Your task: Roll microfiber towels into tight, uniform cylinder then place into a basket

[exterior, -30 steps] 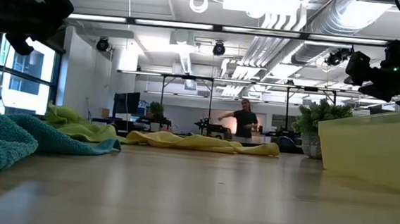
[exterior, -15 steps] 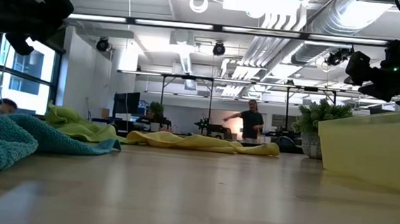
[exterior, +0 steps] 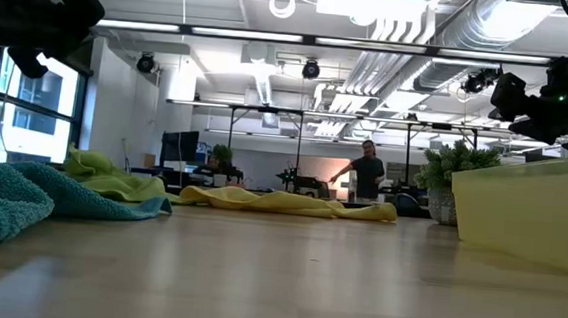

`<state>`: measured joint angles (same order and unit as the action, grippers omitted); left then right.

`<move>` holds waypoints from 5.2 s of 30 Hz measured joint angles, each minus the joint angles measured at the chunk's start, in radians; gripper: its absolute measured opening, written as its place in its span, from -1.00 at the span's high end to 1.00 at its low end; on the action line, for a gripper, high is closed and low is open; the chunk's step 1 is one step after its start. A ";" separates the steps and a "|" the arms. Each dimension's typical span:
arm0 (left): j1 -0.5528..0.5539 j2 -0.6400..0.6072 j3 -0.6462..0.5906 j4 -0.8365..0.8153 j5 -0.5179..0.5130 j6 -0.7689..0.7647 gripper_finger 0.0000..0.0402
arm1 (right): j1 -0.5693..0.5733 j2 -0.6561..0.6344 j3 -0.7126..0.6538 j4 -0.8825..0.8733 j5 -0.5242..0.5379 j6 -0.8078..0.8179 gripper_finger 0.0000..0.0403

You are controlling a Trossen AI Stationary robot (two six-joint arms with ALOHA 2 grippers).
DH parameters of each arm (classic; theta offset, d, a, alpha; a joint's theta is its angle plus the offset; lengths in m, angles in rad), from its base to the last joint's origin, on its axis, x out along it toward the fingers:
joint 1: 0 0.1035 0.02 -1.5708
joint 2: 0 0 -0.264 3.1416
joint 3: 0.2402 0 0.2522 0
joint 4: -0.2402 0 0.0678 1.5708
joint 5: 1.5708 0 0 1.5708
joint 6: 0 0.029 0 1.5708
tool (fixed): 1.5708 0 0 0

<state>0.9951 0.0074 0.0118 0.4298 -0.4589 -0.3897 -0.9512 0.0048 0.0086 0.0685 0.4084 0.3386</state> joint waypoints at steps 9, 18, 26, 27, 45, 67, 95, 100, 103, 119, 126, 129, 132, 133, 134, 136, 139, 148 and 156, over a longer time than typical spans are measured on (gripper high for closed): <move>0.000 0.000 0.000 0.000 0.000 0.000 0.62 | 0.000 0.000 0.000 0.000 0.000 0.000 -0.11; 0.000 0.000 0.000 0.025 0.049 -0.229 0.62 | 0.000 0.000 0.000 0.000 0.000 0.000 -0.11; 0.000 0.000 0.000 0.163 0.272 -0.314 0.62 | 0.000 0.000 0.000 0.000 0.000 0.000 -0.11; 0.000 0.000 0.000 0.194 0.293 -0.307 0.62 | 0.000 0.000 0.000 0.000 0.000 0.000 -0.11; -0.002 0.219 0.328 0.016 0.697 0.049 0.62 | 0.000 0.000 0.000 0.000 0.000 0.000 -0.11; -0.359 0.875 0.602 -0.416 0.841 0.257 0.62 | 0.000 0.000 0.000 0.000 0.000 0.000 -0.11; -1.218 1.328 0.654 -1.010 0.451 -0.275 0.62 | 0.000 0.001 0.000 0.000 0.000 0.000 -0.11; -1.265 1.432 0.654 -1.005 0.328 -0.314 0.62 | 0.000 0.001 0.000 0.000 0.000 0.000 -0.11; -1.262 1.489 0.654 -0.976 0.261 -0.315 0.62 | 0.000 0.001 0.000 0.000 0.000 0.000 -0.11; -1.084 1.559 0.653 -0.488 0.105 -0.101 0.62 | 0.001 0.001 0.000 0.000 0.001 0.000 -0.11; -0.986 1.523 0.693 -0.460 0.182 -0.073 0.62 | 0.001 0.001 0.000 0.000 0.002 0.000 -0.11; -1.014 1.511 0.719 -0.518 0.332 -0.149 0.62 | 0.001 0.001 0.000 0.000 0.002 0.000 -0.11; -1.079 1.513 0.723 -0.539 0.407 -0.200 0.62 | 0.001 0.002 0.000 0.000 0.002 0.000 -0.11; -1.107 1.517 0.723 -0.551 0.409 -0.217 0.62 | 0.001 0.002 0.000 0.000 0.003 0.000 -0.11; -1.134 1.523 0.723 -0.567 0.403 -0.237 0.62 | 0.001 0.002 0.000 0.000 0.002 0.000 -0.11; -1.185 1.527 0.723 -0.609 0.358 -0.272 0.62 | 0.001 0.002 0.000 0.000 0.003 0.000 -0.11; -1.240 1.539 0.724 -0.669 0.228 -0.289 0.62 | 0.001 0.002 0.000 0.000 0.002 0.000 -0.11; -1.200 1.651 0.723 -0.711 0.061 -0.290 0.62 | 0.001 0.002 0.000 0.000 0.002 0.000 -0.11; -1.099 1.758 0.741 -0.483 0.077 -0.178 0.62 | 0.001 0.002 0.000 0.000 0.002 0.000 -0.11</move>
<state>-0.1039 1.7658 0.7528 -0.0533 -0.3823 -0.5675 -0.9501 0.0063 0.0090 0.0685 0.4107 0.3386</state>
